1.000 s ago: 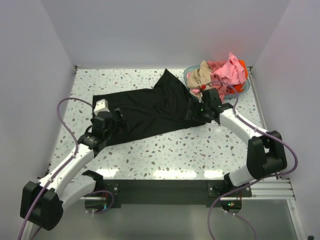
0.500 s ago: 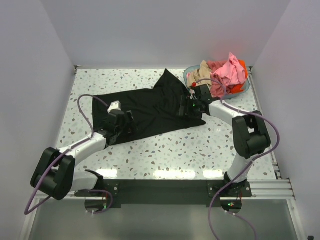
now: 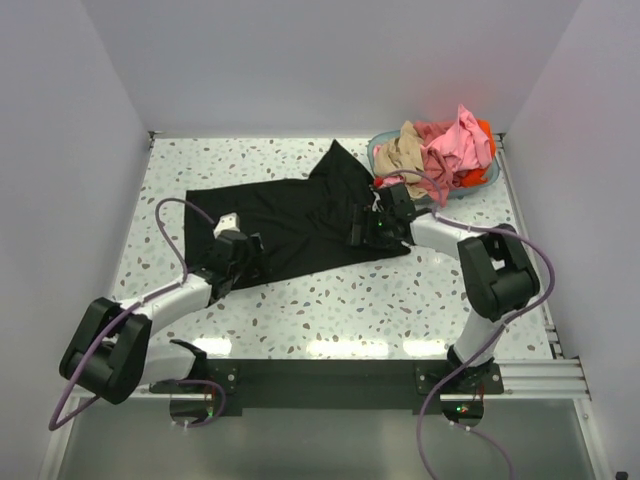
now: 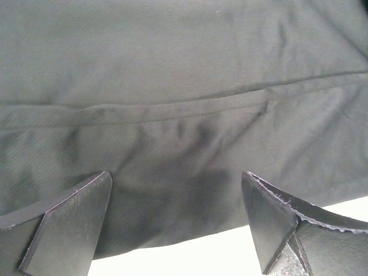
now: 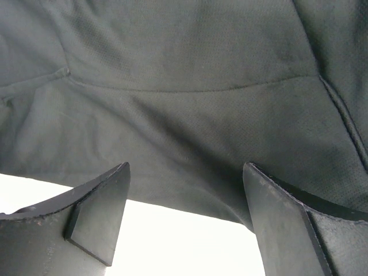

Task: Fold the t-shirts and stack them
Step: Fold the tshirt

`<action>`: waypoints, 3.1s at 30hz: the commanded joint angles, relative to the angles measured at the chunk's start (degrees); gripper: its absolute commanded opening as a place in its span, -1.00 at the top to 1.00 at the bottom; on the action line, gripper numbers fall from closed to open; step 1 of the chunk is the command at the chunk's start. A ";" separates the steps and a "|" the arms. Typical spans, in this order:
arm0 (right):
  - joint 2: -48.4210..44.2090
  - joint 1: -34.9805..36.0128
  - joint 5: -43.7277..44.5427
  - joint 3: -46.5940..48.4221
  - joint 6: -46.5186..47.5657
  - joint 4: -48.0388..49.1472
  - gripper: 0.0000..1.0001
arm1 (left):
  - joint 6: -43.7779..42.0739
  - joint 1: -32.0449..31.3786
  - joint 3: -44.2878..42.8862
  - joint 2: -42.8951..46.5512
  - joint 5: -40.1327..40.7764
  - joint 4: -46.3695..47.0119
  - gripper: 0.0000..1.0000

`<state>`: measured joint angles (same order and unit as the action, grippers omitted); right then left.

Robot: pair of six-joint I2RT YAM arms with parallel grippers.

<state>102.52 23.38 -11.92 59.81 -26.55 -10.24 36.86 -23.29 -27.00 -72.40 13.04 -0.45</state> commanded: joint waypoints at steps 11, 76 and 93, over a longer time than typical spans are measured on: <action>-16.90 3.43 -0.38 -24.73 -11.94 -1.80 -0.67 | 4.27 0.00 4.50 7.00 1.56 -11.41 -1.00; -45.83 7.30 20.01 -28.26 -16.61 -27.03 -0.74 | 7.61 -3.72 -5.78 9.30 9.57 -21.00 -1.00; -45.21 7.30 12.80 -33.18 -14.77 -17.45 -0.74 | 8.58 4.47 -6.04 5.78 15.79 -22.05 -0.59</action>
<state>57.41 30.70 2.35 27.14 -42.35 -30.46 44.58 -20.18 -31.62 -67.24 25.98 -21.98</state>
